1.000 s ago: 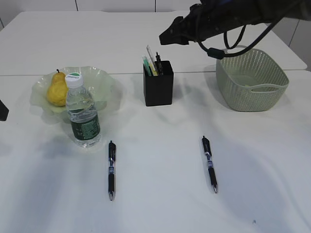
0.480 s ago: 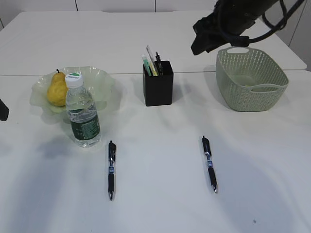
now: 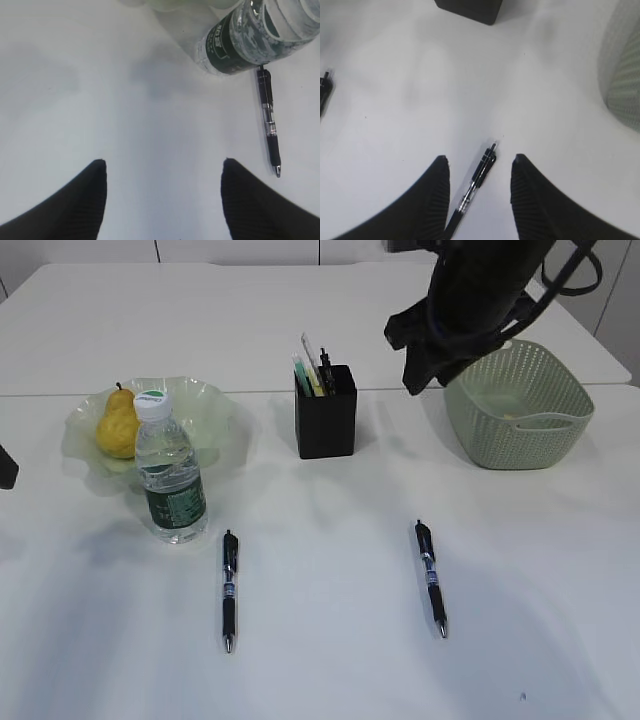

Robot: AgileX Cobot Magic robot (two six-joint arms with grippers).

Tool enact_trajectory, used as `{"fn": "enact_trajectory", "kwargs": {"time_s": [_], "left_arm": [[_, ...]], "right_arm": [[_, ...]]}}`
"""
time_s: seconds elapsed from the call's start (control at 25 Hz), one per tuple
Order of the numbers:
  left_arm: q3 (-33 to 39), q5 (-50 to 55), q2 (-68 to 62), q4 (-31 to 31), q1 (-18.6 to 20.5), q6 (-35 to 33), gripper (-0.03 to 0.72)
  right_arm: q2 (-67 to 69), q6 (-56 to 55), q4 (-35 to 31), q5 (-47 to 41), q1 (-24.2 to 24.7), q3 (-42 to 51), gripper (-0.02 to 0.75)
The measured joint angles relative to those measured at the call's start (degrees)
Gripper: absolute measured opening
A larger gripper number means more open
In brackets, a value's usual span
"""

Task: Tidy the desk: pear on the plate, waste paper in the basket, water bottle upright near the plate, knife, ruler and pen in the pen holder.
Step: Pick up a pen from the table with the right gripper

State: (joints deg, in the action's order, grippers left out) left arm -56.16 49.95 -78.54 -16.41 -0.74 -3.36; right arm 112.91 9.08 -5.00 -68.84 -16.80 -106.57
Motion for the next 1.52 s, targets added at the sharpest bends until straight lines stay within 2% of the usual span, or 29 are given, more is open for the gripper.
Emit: {"fn": "enact_trajectory", "kwargs": {"time_s": [0.16,0.32,0.56,0.64,0.92,1.52], "left_arm": [[0.00,0.13,0.00,0.19,0.00,0.00,0.506],[0.00,0.13,0.00,0.31,0.00,0.00,0.506],[0.00,0.13,0.00,0.31,0.00,0.00,0.506],[0.00,0.13,0.00,0.31,0.00,0.00,0.506],[0.00,0.13,0.00,0.31,0.00,0.00,0.506],[0.00,0.13,0.00,0.31,0.00,0.00,0.506]], "right_arm": [[-0.11,-5.70,0.93,-1.21,-0.69,3.04,0.302],[-0.11,-7.69,0.92,-1.21,-0.69,10.40,0.302],[-0.11,-12.18,-6.01,1.84,-0.79,22.65,0.302],[-0.11,-14.40,-6.51,3.82,-1.05,24.42,0.302],[-0.11,-23.09,-1.87,8.75,-1.89,25.16,0.302],[4.05,-23.95,-1.64,12.74,-1.89,25.16,0.302]]}}
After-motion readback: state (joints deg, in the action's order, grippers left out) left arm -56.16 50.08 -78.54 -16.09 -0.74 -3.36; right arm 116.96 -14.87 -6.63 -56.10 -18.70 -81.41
